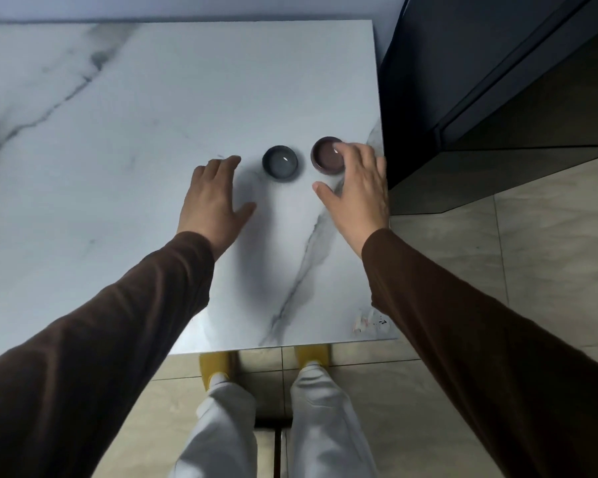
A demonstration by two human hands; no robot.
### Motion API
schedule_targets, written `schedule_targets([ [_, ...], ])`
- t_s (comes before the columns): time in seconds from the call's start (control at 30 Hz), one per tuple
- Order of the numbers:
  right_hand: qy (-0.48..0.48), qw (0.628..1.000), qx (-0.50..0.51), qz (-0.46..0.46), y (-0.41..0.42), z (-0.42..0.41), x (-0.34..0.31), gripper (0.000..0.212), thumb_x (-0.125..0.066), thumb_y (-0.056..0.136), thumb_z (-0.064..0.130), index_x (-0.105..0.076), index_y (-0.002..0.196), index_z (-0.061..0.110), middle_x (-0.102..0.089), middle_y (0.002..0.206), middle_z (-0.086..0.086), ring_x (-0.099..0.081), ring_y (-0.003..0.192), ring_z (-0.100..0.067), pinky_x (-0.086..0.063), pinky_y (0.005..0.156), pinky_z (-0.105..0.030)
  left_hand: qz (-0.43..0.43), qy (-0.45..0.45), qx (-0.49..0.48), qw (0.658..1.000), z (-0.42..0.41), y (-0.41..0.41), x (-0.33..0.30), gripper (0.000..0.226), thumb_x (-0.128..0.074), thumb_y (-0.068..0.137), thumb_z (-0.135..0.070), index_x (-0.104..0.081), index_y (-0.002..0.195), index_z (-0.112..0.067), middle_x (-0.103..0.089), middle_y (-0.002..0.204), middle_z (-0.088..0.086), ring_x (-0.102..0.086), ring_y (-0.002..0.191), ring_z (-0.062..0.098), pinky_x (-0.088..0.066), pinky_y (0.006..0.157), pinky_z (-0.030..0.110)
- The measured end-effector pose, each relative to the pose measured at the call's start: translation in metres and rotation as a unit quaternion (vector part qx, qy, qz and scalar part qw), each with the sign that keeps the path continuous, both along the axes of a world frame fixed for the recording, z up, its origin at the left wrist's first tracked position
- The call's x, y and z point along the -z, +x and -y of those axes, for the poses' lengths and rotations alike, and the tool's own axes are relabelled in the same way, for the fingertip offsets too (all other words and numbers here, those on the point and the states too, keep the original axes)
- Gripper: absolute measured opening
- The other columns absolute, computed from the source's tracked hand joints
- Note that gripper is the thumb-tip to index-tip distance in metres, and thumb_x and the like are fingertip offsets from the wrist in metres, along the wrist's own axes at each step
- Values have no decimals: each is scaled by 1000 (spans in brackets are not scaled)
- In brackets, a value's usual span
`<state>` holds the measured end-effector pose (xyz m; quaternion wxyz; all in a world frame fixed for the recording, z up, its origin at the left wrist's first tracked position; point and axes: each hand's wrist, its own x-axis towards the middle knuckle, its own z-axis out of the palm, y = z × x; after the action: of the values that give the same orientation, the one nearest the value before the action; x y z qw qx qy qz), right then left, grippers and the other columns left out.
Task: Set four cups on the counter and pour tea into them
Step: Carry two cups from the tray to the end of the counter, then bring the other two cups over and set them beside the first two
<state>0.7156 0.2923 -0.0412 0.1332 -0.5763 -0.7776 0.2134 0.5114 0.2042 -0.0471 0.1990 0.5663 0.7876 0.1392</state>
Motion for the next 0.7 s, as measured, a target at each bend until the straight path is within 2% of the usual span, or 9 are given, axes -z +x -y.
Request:
schedule_targets([
  [0.2, -20, 996, -67, 48, -59, 55, -39, 51, -63, 90, 33, -50, 136, 18, -51, 136, -4, -40, 125, -27, -36, 106, -39, -7, -16, 11, 1000, 59, -59, -35, 59, -66, 85, -28, -46, 138, -12, -54, 132, 8, -45, 123, 32, -41, 102, 39],
  [0.4, -51, 990, -101, 81, -148, 118, -67, 46, -62, 91, 35, -52, 133, 21, -50, 134, -1, -40, 125, -24, -36, 102, -36, -11, -28, 27, 999, 115, -141, -65, 54, -65, 86, -31, -49, 134, -12, -58, 127, 8, -48, 120, 31, -43, 97, 40],
  [0.53, -69, 987, -122, 84, -207, 147, -80, 46, -61, 91, 34, -51, 134, 21, -51, 134, -1, -42, 124, -23, -36, 103, -35, -22, -50, 24, 998, 142, -198, -82, 54, -65, 85, -32, -49, 133, -13, -57, 126, 8, -48, 120, 30, -43, 98, 39],
  [0.7, -80, 983, -147, 81, -249, 156, -85, 43, -60, 92, 33, -53, 132, 21, -53, 131, -1, -43, 123, -23, -37, 102, -35, -28, -92, 20, 995, 151, -232, -96, 48, -65, 86, -34, -53, 127, -13, -60, 121, 7, -51, 114, 29, -43, 95, 39],
])
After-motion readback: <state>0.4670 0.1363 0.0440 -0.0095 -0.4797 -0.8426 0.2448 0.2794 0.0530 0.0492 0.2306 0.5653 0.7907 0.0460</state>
